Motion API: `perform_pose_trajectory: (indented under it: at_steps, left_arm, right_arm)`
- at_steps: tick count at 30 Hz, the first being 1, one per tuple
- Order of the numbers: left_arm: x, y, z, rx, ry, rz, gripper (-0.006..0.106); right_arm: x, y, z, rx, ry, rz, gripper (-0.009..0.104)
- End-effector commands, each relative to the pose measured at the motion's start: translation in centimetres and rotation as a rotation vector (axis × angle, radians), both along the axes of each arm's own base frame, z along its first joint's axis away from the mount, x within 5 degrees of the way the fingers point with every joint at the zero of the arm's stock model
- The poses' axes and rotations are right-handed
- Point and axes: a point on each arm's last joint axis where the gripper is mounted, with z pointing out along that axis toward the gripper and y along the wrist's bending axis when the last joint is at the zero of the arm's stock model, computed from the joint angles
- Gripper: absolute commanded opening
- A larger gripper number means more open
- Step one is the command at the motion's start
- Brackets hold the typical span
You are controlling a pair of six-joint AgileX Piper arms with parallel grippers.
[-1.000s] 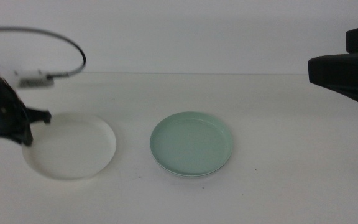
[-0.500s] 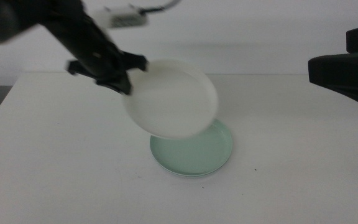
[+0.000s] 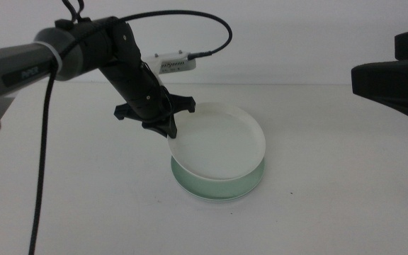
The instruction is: Stack the three bowls on top of each other.
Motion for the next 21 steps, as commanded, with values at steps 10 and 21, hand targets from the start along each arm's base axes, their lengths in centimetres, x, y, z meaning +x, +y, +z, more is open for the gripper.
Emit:
perform_pose_trajectory:
  at_steps: [10, 21]
  left_arm:
    - [0.3, -0.5, -1.0, -0.017, 0.006, -0.016, 0.015]
    - [-1.7, 0.7, 5.8, 0.013, -0.158, -0.09, 0.094]
  right_arm:
    - [0.0, -0.2, 0.0, -0.009, -0.015, -0.008, 0.089]
    - [0.0, -0.2, 0.0, -0.009, -0.015, -0.008, 0.089]
